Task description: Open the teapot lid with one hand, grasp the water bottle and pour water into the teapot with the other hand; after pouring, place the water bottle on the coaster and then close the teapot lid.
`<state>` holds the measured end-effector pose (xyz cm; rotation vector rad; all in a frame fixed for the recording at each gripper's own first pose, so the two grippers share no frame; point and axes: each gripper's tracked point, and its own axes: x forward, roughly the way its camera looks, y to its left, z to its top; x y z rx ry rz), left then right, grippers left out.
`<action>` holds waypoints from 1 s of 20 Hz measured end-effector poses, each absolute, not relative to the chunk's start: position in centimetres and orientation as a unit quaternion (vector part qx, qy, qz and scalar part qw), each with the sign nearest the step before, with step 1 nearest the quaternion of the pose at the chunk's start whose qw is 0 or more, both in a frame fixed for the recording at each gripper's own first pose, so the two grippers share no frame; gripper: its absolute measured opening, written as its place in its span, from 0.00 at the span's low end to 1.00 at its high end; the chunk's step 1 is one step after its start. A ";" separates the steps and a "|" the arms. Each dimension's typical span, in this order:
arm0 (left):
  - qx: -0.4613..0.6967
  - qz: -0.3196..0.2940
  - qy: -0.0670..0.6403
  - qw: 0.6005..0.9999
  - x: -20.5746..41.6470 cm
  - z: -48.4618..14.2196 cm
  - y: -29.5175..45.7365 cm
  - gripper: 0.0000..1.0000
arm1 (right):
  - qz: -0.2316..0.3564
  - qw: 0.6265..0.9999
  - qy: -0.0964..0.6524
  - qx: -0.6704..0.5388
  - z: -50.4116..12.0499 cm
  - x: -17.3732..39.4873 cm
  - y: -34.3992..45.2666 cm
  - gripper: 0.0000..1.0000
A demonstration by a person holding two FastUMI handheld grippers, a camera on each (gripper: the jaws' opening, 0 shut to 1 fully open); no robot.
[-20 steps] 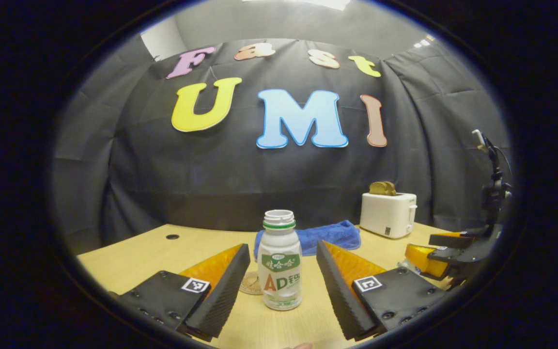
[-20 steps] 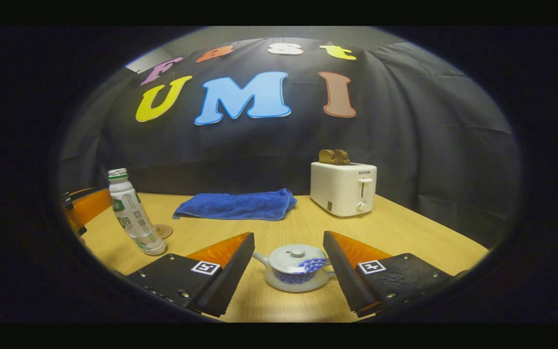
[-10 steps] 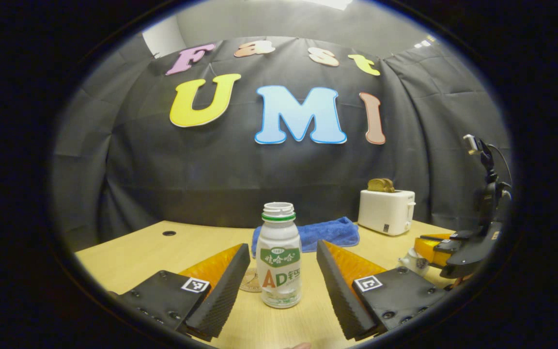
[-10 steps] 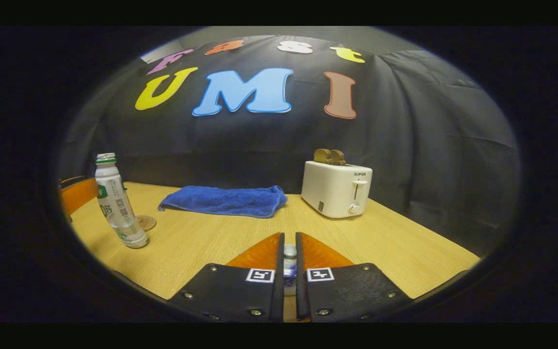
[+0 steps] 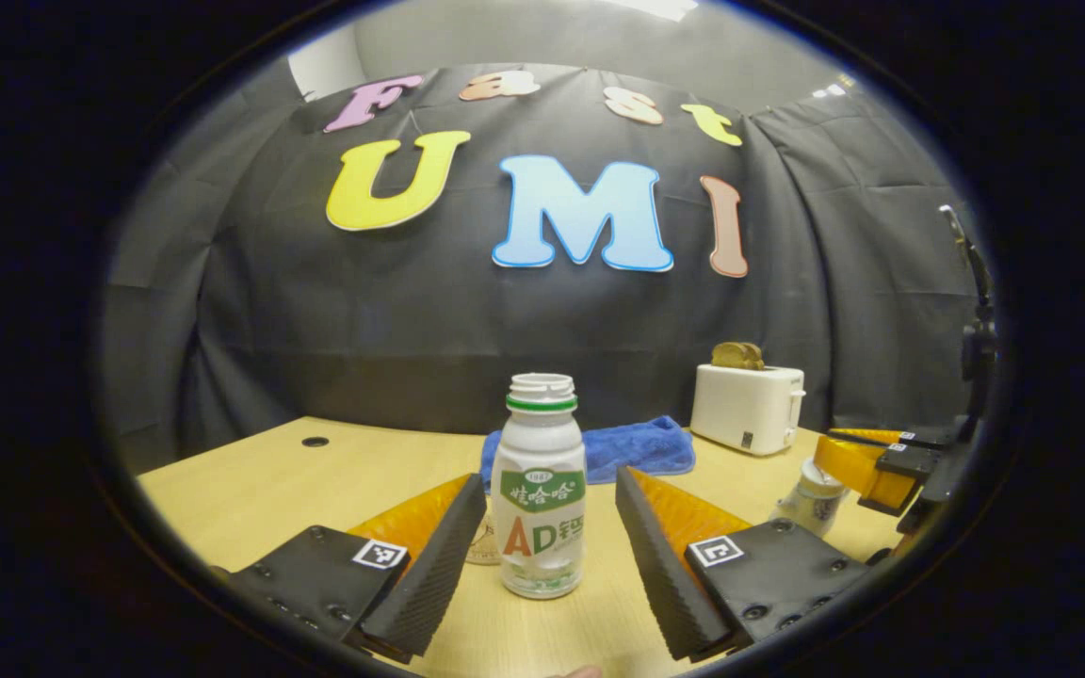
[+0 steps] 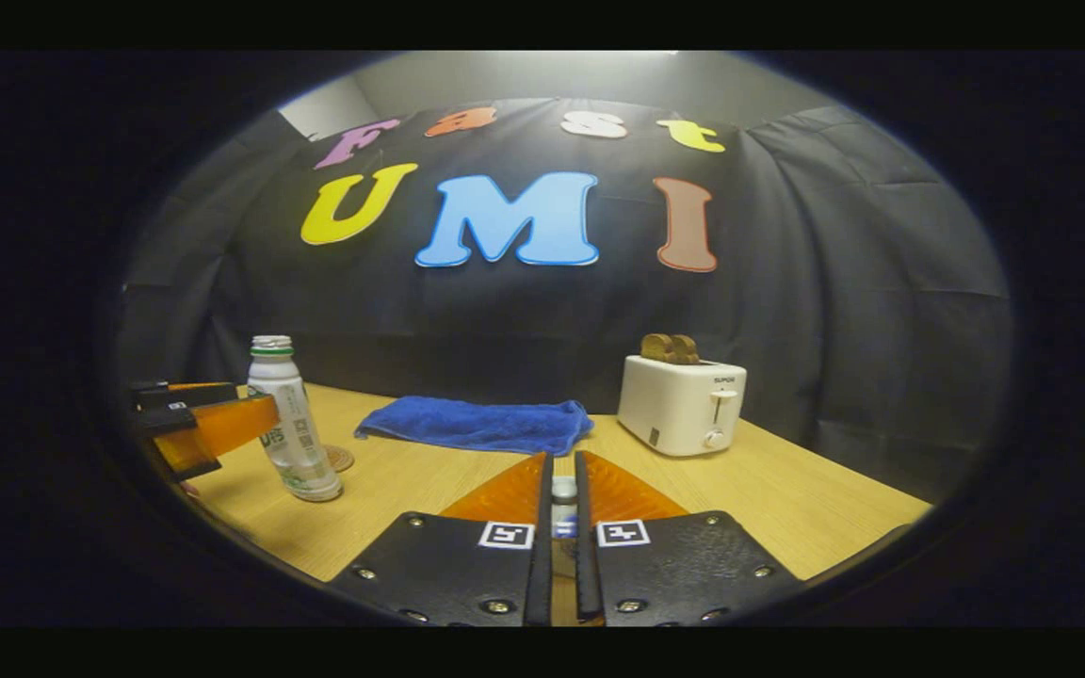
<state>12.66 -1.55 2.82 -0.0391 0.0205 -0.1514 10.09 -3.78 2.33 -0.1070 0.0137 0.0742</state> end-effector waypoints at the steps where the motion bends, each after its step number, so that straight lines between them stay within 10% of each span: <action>1: -0.014 -0.072 0.010 0.997 13.2 2.7 -1.5 0.96 | 0.042 0.997 0.005 -0.057 2.4 10.0 -3.5 0.10; 20: -0.015 -0.087 0.062 0.994 16.3 -0.8 -1.5 0.83 | 0.069 0.997 0.000 -0.039 2.9 7.6 -3.2 0.10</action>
